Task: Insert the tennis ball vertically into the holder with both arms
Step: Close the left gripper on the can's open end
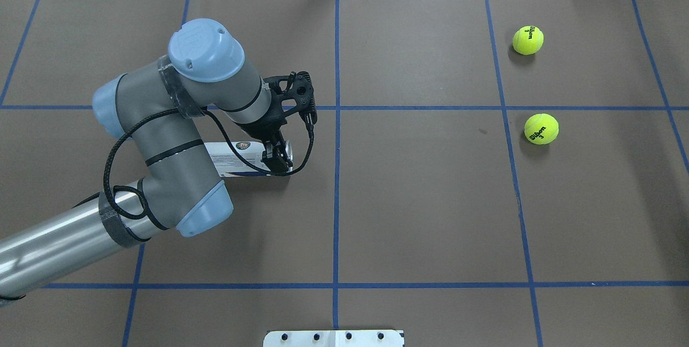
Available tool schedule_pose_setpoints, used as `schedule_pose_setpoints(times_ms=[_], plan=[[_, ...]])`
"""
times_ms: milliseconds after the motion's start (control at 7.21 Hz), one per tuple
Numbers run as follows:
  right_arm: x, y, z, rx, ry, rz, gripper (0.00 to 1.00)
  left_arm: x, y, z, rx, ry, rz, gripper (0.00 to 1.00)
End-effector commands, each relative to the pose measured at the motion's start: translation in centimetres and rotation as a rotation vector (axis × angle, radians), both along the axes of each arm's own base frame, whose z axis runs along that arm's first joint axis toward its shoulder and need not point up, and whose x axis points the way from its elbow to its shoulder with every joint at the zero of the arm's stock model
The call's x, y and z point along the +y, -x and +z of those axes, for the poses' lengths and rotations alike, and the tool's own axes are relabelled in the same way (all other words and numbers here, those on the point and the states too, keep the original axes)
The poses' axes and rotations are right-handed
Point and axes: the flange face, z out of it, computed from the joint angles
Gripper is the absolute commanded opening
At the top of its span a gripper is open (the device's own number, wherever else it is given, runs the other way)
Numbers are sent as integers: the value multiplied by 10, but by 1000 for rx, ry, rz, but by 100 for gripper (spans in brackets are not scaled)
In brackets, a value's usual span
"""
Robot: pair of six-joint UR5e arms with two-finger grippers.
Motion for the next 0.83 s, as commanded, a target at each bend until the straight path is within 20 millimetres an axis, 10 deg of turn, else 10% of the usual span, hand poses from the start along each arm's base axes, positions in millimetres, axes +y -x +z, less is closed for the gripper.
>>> schedule_pose_setpoints(times_ms=[0, 693], plan=[[0, 0, 1, 0, 2, 0, 99, -2, -10, 10, -29, -16, -1, 99], [-2, 0, 1, 0, 1, -1, 99, 1, -32, 9, -60, -49, -11, 99]])
